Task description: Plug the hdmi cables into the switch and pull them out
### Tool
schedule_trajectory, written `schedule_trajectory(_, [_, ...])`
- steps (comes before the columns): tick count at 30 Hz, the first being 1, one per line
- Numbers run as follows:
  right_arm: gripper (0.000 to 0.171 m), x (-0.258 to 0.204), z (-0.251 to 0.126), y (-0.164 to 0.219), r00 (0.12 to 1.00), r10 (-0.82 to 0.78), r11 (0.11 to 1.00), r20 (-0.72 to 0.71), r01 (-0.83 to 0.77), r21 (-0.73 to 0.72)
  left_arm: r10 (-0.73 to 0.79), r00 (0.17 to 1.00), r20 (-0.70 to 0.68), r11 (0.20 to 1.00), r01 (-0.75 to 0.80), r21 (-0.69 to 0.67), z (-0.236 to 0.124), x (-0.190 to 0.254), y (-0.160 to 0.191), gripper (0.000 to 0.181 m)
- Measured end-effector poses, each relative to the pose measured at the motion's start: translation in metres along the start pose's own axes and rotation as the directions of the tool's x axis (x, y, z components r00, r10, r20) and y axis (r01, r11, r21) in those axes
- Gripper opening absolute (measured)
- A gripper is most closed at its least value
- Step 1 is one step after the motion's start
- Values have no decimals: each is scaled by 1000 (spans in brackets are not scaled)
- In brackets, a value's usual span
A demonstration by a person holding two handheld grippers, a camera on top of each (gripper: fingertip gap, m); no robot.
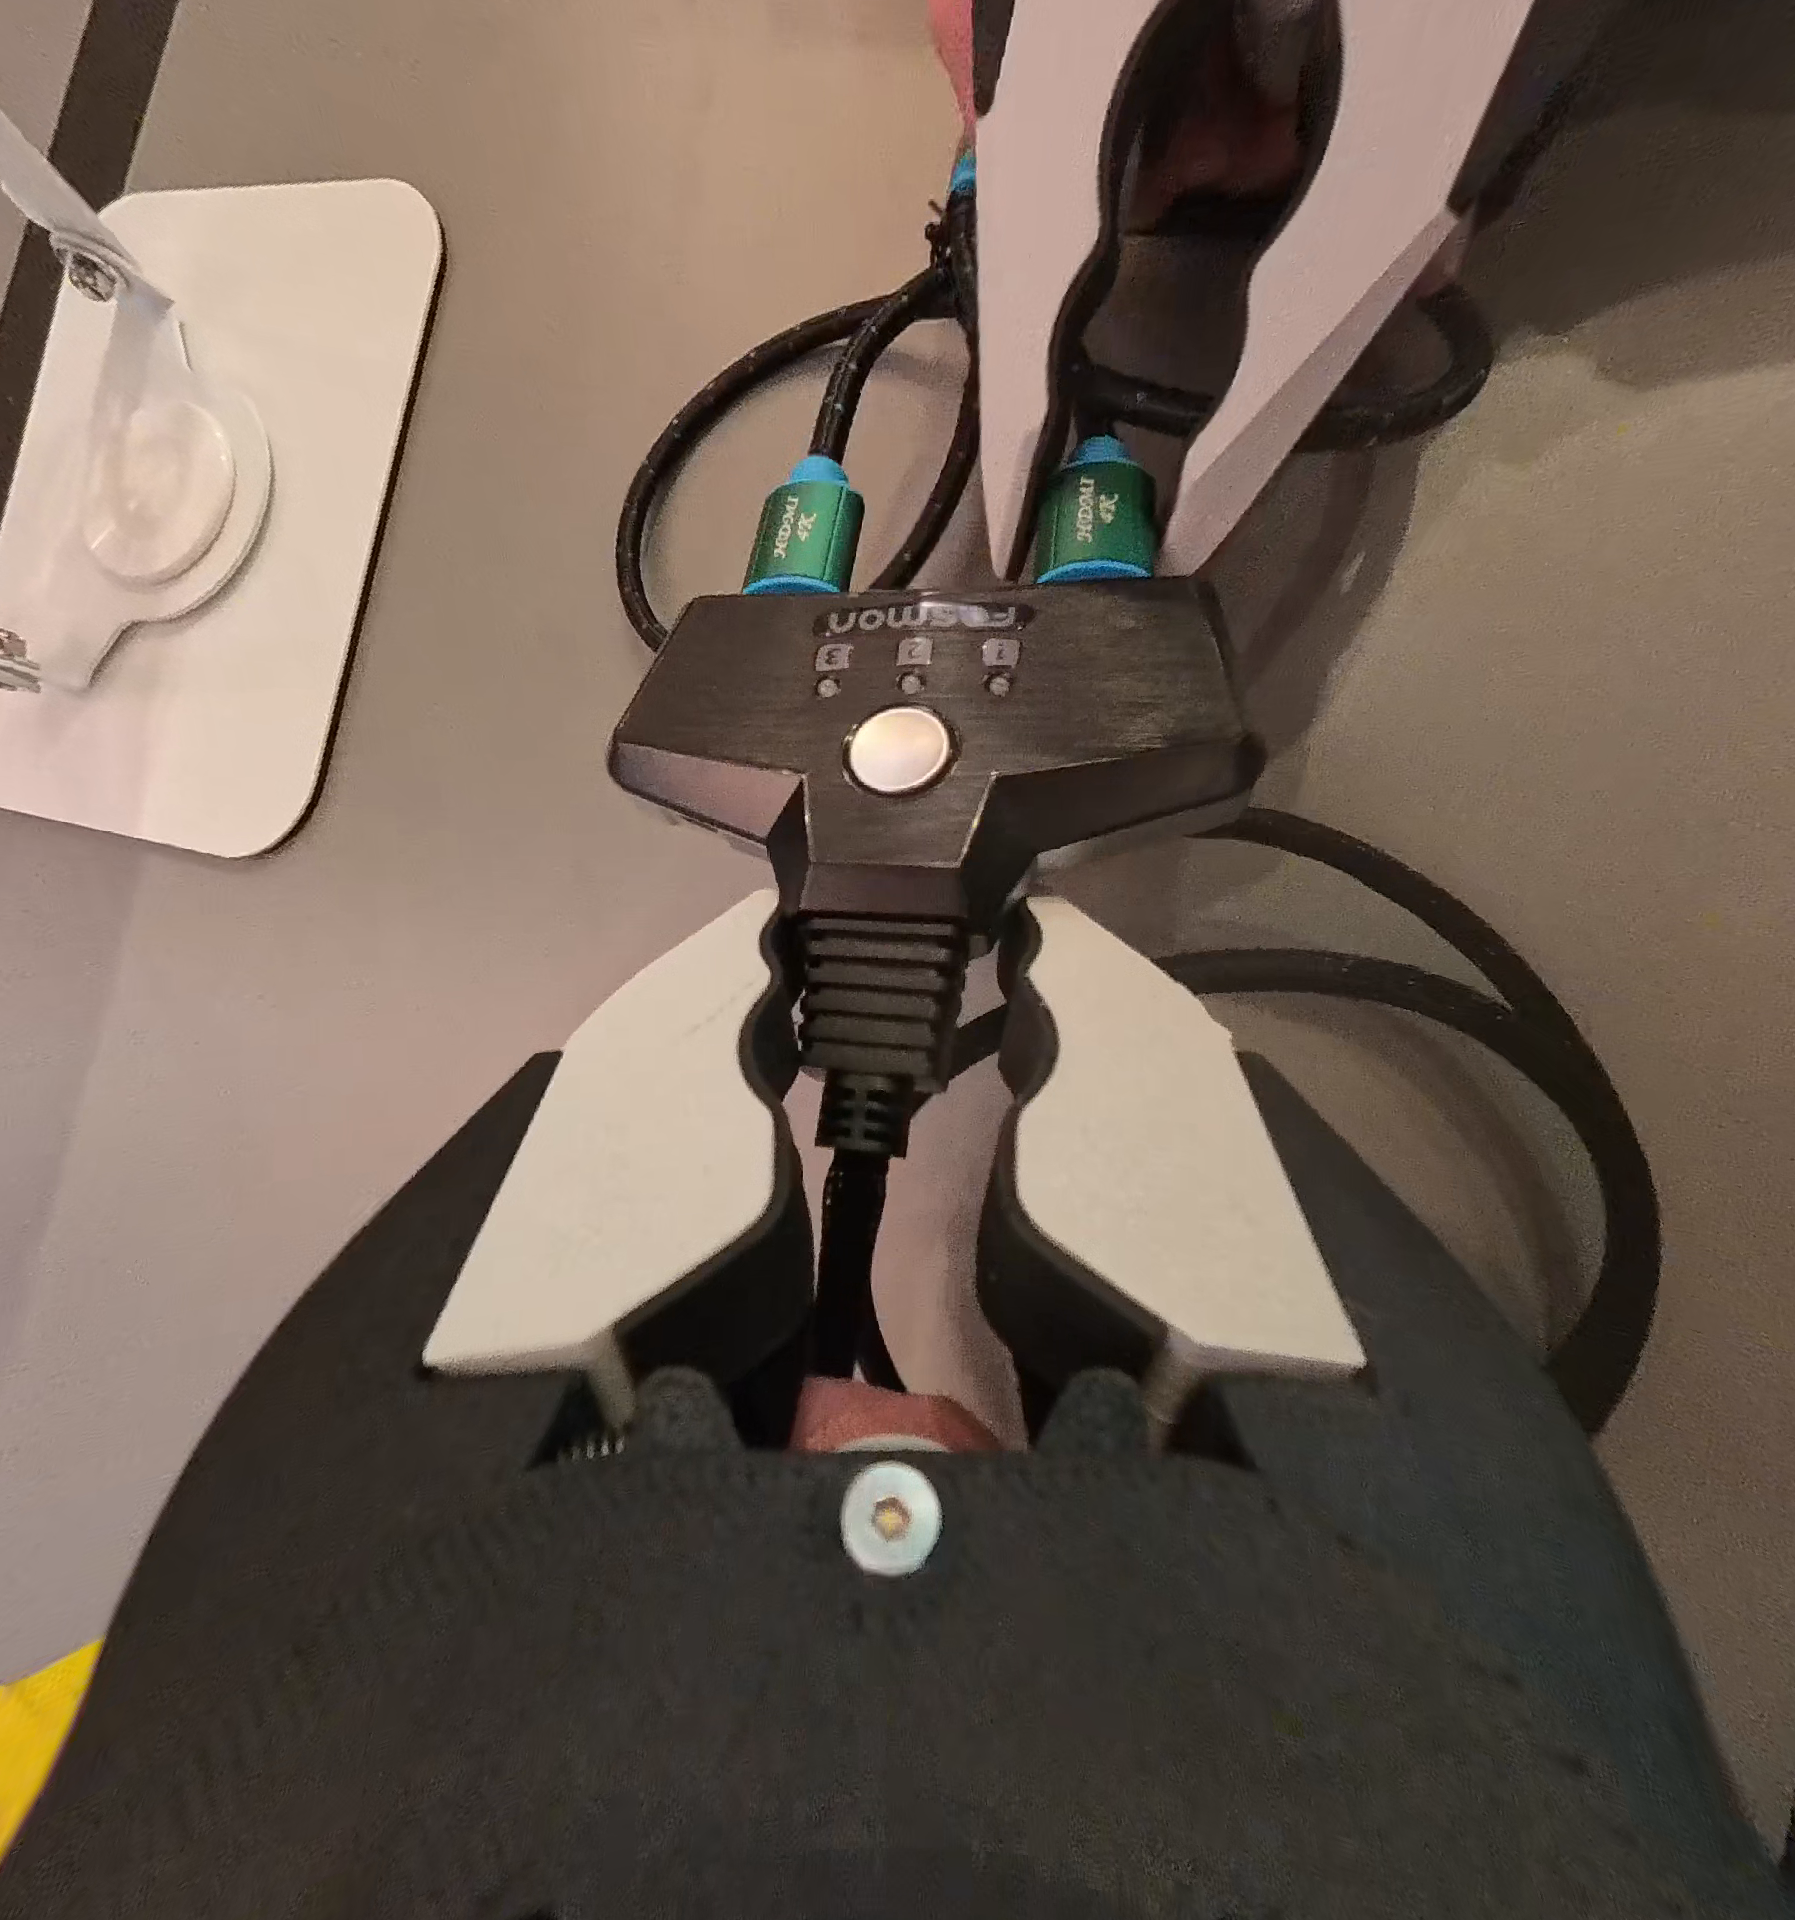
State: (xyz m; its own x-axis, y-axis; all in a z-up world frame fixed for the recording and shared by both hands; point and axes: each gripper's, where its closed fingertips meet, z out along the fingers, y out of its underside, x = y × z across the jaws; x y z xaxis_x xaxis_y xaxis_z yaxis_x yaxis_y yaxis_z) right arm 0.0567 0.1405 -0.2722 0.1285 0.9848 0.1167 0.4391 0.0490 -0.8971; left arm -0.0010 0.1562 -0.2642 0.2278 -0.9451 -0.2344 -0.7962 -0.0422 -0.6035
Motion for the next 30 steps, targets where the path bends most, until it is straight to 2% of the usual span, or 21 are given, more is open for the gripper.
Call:
schedule_trajectory(6, [18, -4, -10, -18, 998, 42, 993, 46, -47, 112, -68, 996, -50, 985, 75, 157, -6, 4, -7, 35])
schedule_trajectory(9, [20, -5, -19, -33, 989, 106, 970, 101, -125, 207, -96, 994, -58, 974, 105, 200, -10, 5, -10, 35])
schedule_trajectory(10, [9, -6, -26, -42, 984, 126, 950, 129, -158, 270, -99, 994, -55, 973, 109, 206, -11, 5, -11, 34])
schedule_trajectory(11, [19, -7, -33, -52, 975, 148, 923, 168, -197, 330, -98, 994, -51, 974, 106, 200, -10, 6, -10, 35])
schedule_trajectory(12, [28, -6, -35, -54, 972, 163, 923, 170, -211, 322, -105, 993, -45, 970, 113, 214, -9, 7, -11, 34])
schedule_trajectory(15, [39, -1, -28, -36, 993, 103, 979, 61, -112, 173, -76, 997, -23, 975, 79, 207, -6, 8, -12, 33])
schedule_trajectory(17, [46, 3, -34, -38, 995, 96, 987, 19, -97, 124, -75, 997, -31, 973, 80, 219, -6, 9, -15, 33])
schedule_trajectory(19, [39, -1, -50, -57, 998, 52, 989, -19, -49, 137, -84, 996, -35, 970, 90, 225, -7, 8, -16, 32])
schedule_trajectory(21, [23, -23, -66, -81, 1000, -15, 990, -18, 18, 137, -93, 995, -27, 968, 97, 233, -11, 6, -18, 32])
schedule_trajectory(24, [20, -85, -66, -92, 989, -87, 994, 119, 80, 68, -119, 993, -15, 961, 119, 248, -16, 0, -21, 32])
schedule_trajectory(27, [29, -119, -47, -67, 977, 18, 1000, 212, -16, -12, -132, 991, -14, 954, 131, 270, -20, -2, -25, 32])
schedule_trajectory(28, [33, -117, -41, -55, 980, 71, 997, 188, -65, -37, -133, 991, -10, 953, 131, 273, -22, -2, -26, 32])
schedule_trajectory(29, [49, -113, -35, -41, 977, 134, 990, 163, -124, -70, -131, 991, -5, 954, 127, 272, -24, -2, -26, 32])
schedule_trajectory(30, [49, -109, -31, -31, 977, 167, 985, 132, -158, -77, -134, 991, -12, 950, 132, 281, -26, -1, -28, 32])
